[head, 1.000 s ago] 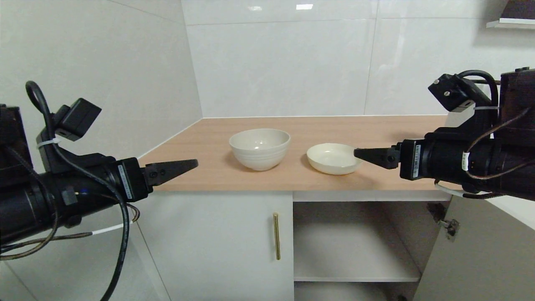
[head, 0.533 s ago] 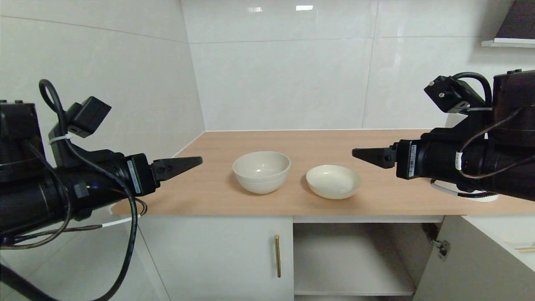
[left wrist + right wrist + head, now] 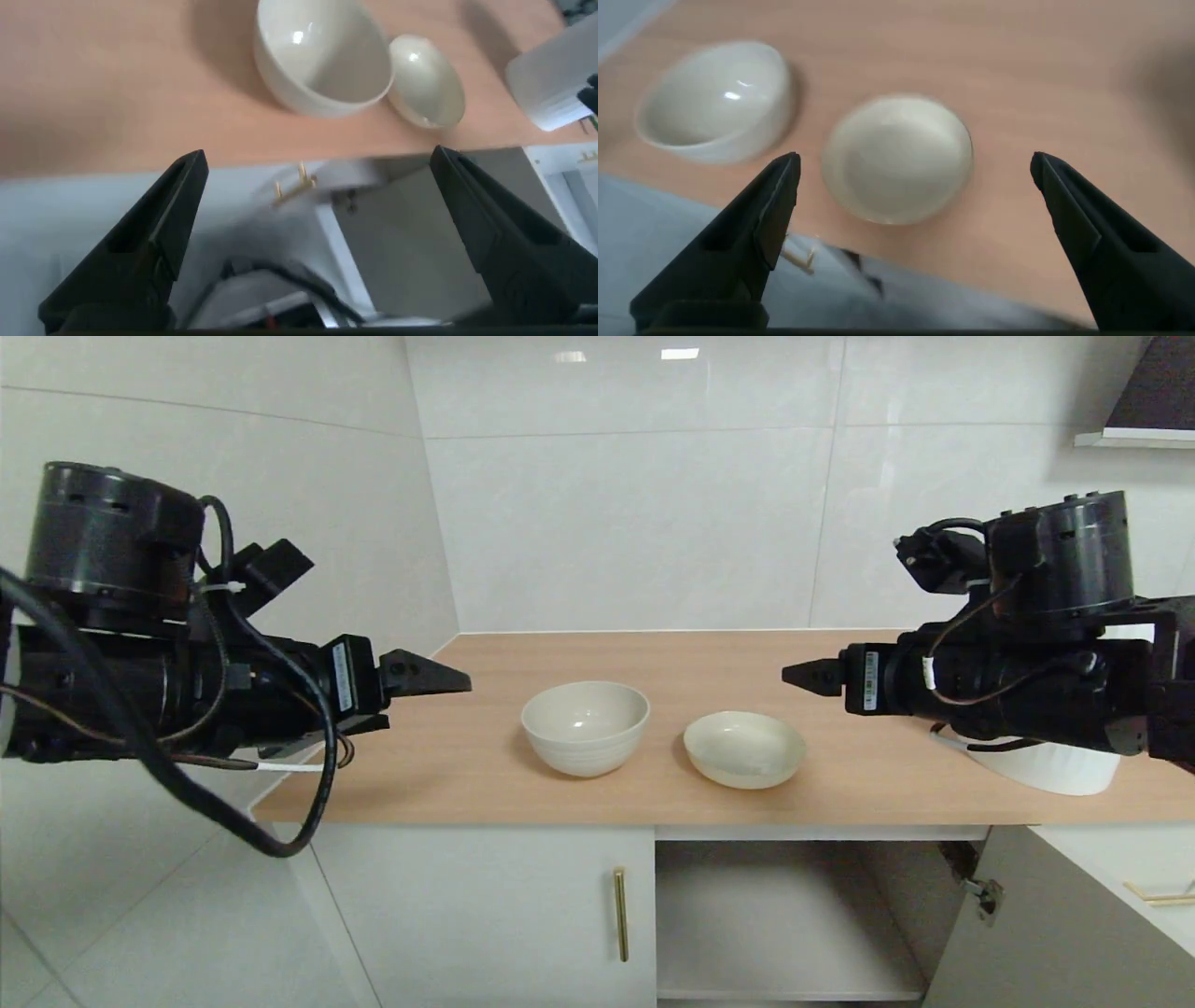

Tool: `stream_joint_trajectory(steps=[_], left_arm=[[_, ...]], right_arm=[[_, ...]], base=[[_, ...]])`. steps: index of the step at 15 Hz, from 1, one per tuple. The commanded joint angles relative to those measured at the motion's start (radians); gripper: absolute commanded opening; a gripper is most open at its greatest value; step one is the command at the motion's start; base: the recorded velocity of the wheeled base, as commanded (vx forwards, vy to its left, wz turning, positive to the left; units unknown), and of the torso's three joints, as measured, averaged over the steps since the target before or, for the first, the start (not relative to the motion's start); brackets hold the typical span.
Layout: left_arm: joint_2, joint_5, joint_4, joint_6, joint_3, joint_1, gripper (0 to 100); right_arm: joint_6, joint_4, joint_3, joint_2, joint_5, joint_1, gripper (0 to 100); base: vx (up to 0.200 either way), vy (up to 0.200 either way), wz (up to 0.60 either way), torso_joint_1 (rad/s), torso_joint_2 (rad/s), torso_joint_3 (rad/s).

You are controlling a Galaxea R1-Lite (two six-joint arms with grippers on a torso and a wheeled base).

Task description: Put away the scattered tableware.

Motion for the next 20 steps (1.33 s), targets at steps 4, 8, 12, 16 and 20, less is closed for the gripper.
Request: stream_joint_trajectory(steps=[4, 8, 12, 16, 20], left_arm=[[0.225, 0.298, -0.118, -0.167, -0.081, -0.109, 100], [0.302, 0.333, -0.153, -0.162, -0.094, -0.132, 100], [0.378, 0.335, -0.153, -0.156, -0.141, -0.134, 100], [0.437, 0.343, -0.179, -0.144, -0.160, -0.134, 100], [0.464, 0.344, -0.196, -0.138, -0.161, -0.143, 100]], right_arm=[[0.097, 0.149, -0.142, 0.119, -0.082, 0.000, 100], [0.100, 0.146, -0.159, 0.155, -0.117, -0.003, 100], [0.112, 0.146, -0.164, 0.160, -0.111, -0.016, 100], [0.112, 0.146, -0.162, 0.171, -0.111, -0.022, 100], [0.112, 0.146, -0.164, 0.174, -0.114, -0.022, 100]], base=[[0.000, 0.000, 0.00, 0.000, 0.00, 0.000], [0.000, 0.000, 0.00, 0.000, 0.00, 0.000], [0.000, 0.000, 0.00, 0.000, 0.00, 0.000], [0.000, 0.000, 0.00, 0.000, 0.00, 0.000], [0.000, 0.000, 0.00, 0.000, 0.00, 0.000]])
